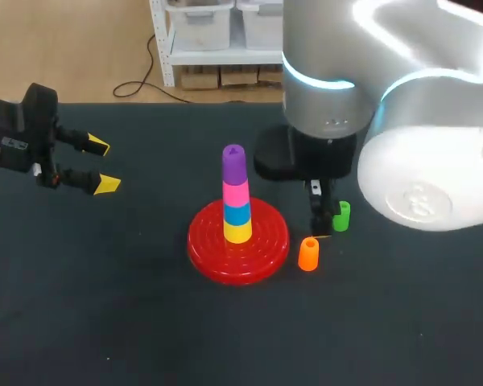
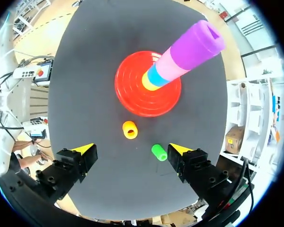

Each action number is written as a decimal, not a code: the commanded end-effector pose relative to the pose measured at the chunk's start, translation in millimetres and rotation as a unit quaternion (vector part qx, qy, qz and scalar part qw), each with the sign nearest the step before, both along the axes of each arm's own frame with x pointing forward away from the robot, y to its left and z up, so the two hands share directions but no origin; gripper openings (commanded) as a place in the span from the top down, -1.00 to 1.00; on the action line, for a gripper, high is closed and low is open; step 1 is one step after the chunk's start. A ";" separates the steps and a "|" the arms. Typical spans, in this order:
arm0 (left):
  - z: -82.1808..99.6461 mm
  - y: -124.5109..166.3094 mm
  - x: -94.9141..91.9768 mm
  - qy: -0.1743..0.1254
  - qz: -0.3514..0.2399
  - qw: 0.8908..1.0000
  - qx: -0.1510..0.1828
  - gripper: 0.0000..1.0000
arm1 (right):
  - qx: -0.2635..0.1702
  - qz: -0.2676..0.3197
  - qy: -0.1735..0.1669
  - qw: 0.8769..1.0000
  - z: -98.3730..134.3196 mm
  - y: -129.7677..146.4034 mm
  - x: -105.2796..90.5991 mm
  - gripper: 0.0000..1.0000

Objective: Pick up and stack the cylinders on the red base in this order: pink,purple,orange,green

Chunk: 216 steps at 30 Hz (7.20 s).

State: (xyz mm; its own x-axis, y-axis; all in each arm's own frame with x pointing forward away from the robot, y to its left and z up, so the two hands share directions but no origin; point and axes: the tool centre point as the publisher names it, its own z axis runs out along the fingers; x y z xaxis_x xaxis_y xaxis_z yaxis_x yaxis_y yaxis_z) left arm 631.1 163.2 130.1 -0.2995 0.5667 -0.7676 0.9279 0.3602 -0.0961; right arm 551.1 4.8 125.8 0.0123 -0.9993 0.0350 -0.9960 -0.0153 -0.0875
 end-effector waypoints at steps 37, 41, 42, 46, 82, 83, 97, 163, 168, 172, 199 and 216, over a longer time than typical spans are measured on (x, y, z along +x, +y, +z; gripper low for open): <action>-1.1 0.6 -0.5 -0.002 0.000 1.000 -0.002 -1.00 | 0.005 -0.029 0.059 0.998 -85.3 -3.4 7.2 -1.00; -1.1 0.6 -0.5 -0.002 0.000 1.000 -0.002 -1.00 | 0.010 -0.032 0.065 0.997 -87.0 -3.3 8.7 -1.00; -1.1 0.6 -0.5 -0.002 0.000 1.000 -0.002 -1.00 | 0.010 -0.032 0.065 0.997 -87.0 -3.4 9.0 -1.00; -1.1 0.6 -0.5 -0.002 0.000 1.000 -0.002 -1.00 | 0.014 -0.031 0.067 0.997 -88.4 -4.4 9.8 -0.82; -1.1 0.6 -0.5 -0.002 0.000 1.000 -0.002 -1.00 | -0.015 0.008 0.039 0.999 -10.8 -3.9 18.4 1.00; -1.1 0.6 -0.5 -0.002 0.000 1.000 -0.002 -1.00 | -0.021 0.014 0.033 0.999 2.1 -2.2 20.8 1.00; -1.1 0.6 -0.5 -0.002 0.000 1.000 -0.002 -1.00 | -0.024 0.045 -0.012 0.999 115.5 37.1 41.0 1.00; -1.1 0.6 -0.5 -0.002 0.000 1.000 -0.002 -1.00 | 0.014 0.064 0.014 0.998 109.1 111.3 57.6 1.00; -1.1 0.6 -0.5 -0.002 0.000 1.000 -0.002 -1.00 | 0.017 0.065 0.008 0.998 113.4 111.3 56.8 1.00; -1.1 0.6 -0.5 -0.002 0.000 1.000 -0.002 -1.00 | 0.018 0.068 0.002 0.998 117.4 111.8 56.9 1.00; -1.1 0.6 -0.5 -0.002 0.000 1.000 -0.002 -1.00 | 0.026 0.056 0.011 0.998 106.8 109.5 61.1 1.00; -1.1 0.6 -0.5 -0.002 0.000 1.000 -0.002 -1.00 | 0.017 0.062 0.053 0.997 97.6 114.9 62.9 1.00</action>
